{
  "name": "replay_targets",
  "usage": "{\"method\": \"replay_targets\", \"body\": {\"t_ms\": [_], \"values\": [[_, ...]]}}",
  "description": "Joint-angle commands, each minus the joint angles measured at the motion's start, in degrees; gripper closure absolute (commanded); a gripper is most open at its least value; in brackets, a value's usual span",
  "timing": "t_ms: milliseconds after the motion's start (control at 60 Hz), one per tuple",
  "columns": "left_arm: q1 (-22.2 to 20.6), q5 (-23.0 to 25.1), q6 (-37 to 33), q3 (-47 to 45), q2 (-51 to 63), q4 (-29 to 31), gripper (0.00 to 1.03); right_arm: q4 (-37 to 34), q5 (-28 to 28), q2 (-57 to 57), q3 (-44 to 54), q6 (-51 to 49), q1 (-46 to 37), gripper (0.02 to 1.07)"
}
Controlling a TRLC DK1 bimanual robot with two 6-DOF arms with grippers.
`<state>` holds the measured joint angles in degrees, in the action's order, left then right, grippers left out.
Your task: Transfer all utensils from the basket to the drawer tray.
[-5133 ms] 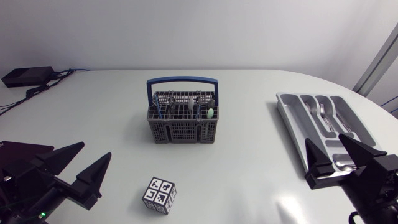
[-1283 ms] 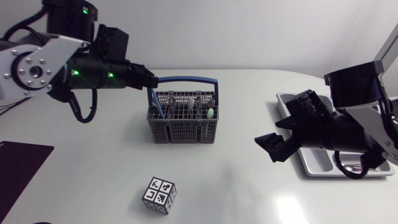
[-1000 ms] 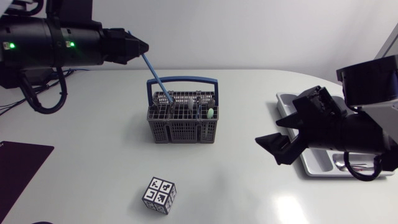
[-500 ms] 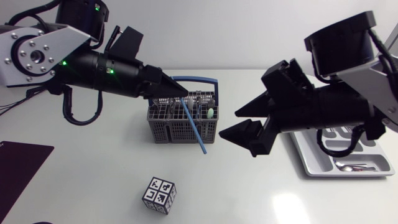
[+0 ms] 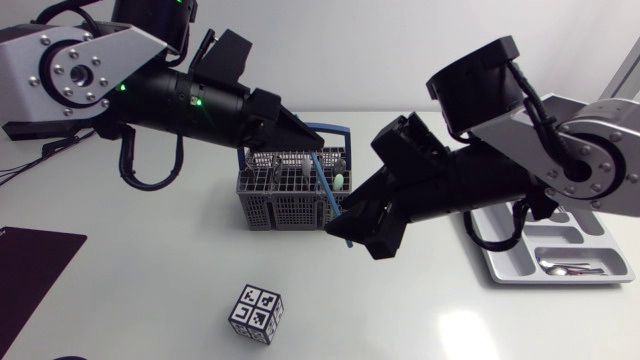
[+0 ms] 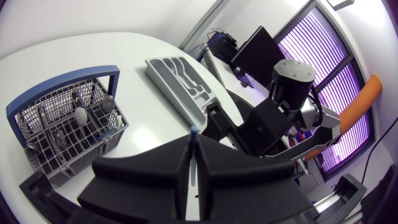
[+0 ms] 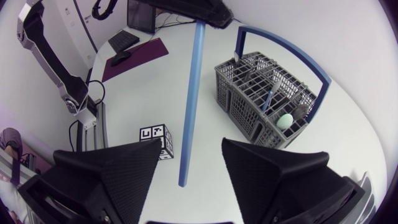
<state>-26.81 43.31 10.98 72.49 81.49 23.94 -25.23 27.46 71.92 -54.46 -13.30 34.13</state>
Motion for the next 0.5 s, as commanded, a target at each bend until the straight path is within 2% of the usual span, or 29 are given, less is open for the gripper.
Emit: {"method": "replay_targets", "body": {"t_ms": [0,33,83,200,233,317,383,417,483], "values": [[-0.17,1.08,1.67,1.52,0.95,0.05,1.0,0.8,0.31,0.68,-1.18,1.08,0.59,0.67],[-0.09,1.08,1.67,1.43,0.95,0.05,0.99,0.8,0.31,0.41,-1.09,1.0,0.59,0.79],[-0.09,1.08,1.76,1.43,0.95,0.05,0.98,0.89,0.31,0.33,-1.09,0.82,0.59,0.91],[-0.09,1.16,1.76,1.43,0.95,0.05,0.98,0.71,0.49,0.77,-1.0,0.82,0.59,0.99],[-0.17,1.16,1.85,1.52,0.95,0.05,0.95,0.62,0.75,0.77,-1.0,0.73,0.59,1.02],[-0.09,1.25,1.94,1.6,0.77,0.05,0.84,0.36,1.1,0.41,-0.56,0.64,0.59,1.02],[0.0,1.43,1.94,2.31,0.42,0.23,0.68,-0.17,1.63,0.15,-0.3,0.38,0.68,1.02],[0.0,1.51,1.94,2.57,0.42,0.23,0.64,-0.52,1.63,-0.03,-0.12,0.2,0.76,1.02],[0.97,1.6,2.02,4.5,0.16,0.4,0.5,-1.57,1.63,-0.38,0.23,-0.67,0.85,1.02]]}}
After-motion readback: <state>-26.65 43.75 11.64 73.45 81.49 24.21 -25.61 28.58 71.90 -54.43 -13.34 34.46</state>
